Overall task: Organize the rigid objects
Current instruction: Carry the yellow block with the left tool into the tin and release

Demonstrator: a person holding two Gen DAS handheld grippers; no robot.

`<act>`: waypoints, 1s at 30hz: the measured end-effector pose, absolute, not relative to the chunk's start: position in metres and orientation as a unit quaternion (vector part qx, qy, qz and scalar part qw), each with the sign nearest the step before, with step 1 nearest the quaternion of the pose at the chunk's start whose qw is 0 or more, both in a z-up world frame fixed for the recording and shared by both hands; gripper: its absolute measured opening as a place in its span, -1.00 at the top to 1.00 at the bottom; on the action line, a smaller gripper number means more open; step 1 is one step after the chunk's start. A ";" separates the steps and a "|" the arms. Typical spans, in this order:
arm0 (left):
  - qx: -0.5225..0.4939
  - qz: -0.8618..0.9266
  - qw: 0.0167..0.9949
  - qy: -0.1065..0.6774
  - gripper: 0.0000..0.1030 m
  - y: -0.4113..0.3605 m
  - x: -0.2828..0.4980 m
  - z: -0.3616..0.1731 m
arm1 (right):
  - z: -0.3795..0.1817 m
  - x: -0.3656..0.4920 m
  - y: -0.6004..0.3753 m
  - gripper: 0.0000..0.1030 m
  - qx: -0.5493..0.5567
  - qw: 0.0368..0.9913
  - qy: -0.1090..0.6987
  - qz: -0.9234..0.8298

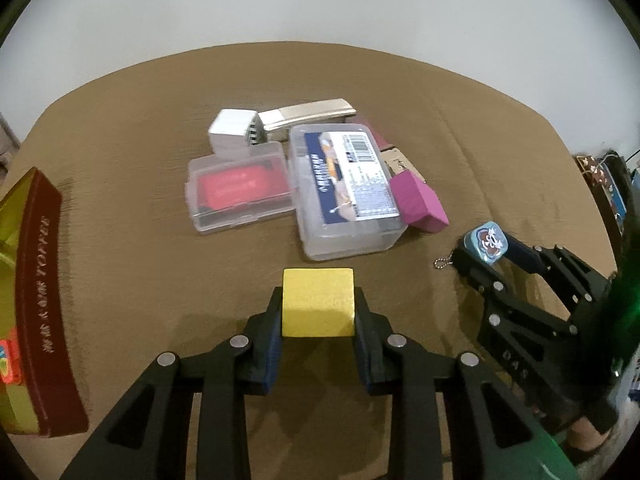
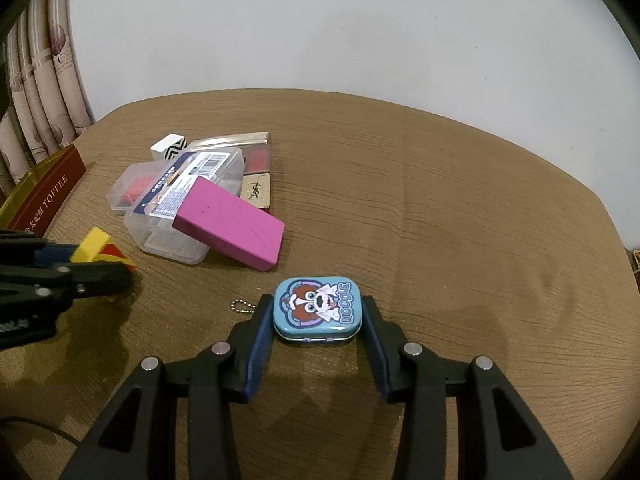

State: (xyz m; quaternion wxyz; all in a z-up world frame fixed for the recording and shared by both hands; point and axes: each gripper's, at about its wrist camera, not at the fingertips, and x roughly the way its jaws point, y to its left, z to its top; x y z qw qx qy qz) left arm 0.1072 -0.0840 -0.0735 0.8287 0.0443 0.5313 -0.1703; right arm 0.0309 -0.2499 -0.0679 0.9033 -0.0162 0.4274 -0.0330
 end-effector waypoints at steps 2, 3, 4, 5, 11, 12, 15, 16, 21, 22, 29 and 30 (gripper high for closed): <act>0.053 -0.162 0.833 0.526 0.48 -0.077 0.104 -0.068 | -0.068 0.031 -0.249 0.16 -0.016 0.903 0.427 -0.034; 0.056 -0.158 0.835 0.523 0.48 -0.073 0.102 -0.065 | -0.068 0.031 -0.249 0.16 -0.015 0.903 0.427 -0.034; 0.059 -0.153 0.838 0.521 0.48 -0.069 0.101 -0.062 | -0.068 0.031 -0.249 0.16 -0.014 0.903 0.427 -0.034; 0.058 -0.150 0.840 0.518 0.48 -0.065 0.103 -0.059 | -0.068 0.031 -0.249 0.16 -0.013 0.903 0.427 -0.034; 0.053 -0.123 0.856 0.499 0.48 -0.024 0.100 -0.034 | -0.068 0.030 -0.249 0.16 -0.013 0.903 0.427 -0.034; 0.050 -0.117 0.858 0.497 0.48 -0.015 0.101 -0.029 | -0.068 0.030 -0.249 0.16 -0.013 0.903 0.427 -0.034; 0.047 -0.094 0.866 0.489 0.48 0.013 0.105 -0.017 | -0.068 0.030 -0.249 0.16 -0.014 0.903 0.427 -0.035; 0.048 -0.084 0.868 0.487 0.48 0.024 0.108 -0.014 | -0.068 0.030 -0.249 0.16 -0.013 0.903 0.427 -0.035; 0.042 -0.029 0.874 0.482 0.48 0.079 0.119 -0.006 | -0.068 0.030 -0.249 0.16 -0.013 0.903 0.428 -0.034; 0.038 -0.016 0.874 0.484 0.48 0.092 0.122 -0.007 | -0.068 0.030 -0.249 0.16 -0.013 0.903 0.428 -0.034; -0.006 0.054 0.861 0.506 0.48 0.172 0.145 -0.018 | -0.068 0.031 -0.250 0.16 -0.014 0.903 0.428 -0.034; -0.013 0.062 0.856 0.514 0.48 0.182 0.150 -0.023 | -0.068 0.031 -0.250 0.16 -0.015 0.903 0.428 -0.035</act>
